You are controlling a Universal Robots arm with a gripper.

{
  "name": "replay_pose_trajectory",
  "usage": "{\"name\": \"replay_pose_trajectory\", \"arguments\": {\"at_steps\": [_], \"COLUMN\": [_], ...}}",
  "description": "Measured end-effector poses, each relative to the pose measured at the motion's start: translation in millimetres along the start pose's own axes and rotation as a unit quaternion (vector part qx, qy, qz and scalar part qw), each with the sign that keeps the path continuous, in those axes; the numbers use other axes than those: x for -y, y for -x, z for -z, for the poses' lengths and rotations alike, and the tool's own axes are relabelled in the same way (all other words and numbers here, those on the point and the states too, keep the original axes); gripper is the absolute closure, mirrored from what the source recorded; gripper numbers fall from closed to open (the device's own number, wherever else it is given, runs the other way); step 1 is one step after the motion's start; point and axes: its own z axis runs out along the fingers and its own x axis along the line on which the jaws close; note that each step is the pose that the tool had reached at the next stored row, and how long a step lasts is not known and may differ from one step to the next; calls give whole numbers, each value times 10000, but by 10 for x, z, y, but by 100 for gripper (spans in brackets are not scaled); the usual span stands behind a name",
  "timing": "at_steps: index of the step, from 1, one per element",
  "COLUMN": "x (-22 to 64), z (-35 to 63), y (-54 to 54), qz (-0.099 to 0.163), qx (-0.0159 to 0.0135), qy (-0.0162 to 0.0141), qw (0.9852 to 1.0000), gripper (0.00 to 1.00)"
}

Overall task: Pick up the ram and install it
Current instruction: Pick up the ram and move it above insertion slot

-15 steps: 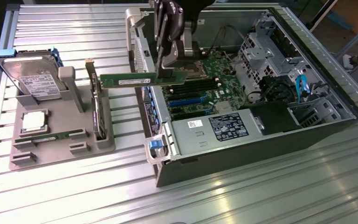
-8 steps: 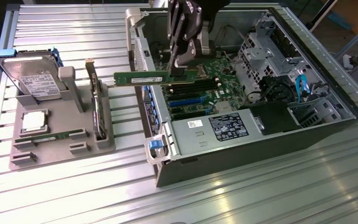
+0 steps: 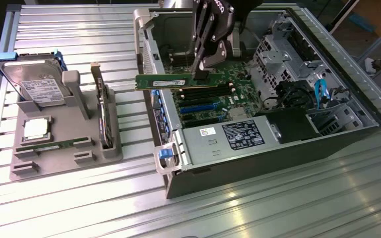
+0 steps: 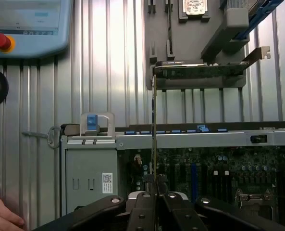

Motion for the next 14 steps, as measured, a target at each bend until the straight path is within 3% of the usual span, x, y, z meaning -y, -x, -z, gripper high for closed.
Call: {"name": "replay_pose_trajectory", "arguments": {"at_steps": [7, 10, 11, 12, 13, 14], "x": [17, 14, 14, 13, 13, 13], "z": [2, 2, 1, 2, 1, 2], "y": [0, 0, 0, 0, 0, 0], "qz": [0, 1, 0, -3, -6, -5], "qx": [-1, 6, 7, 10, 14, 14], "qy": [2, -261, -322, -402, -538, -568], "qw": [10000, 9997, 9995, 9992, 9986, 9984], "gripper": [88, 88, 88, 88, 88, 88]}}
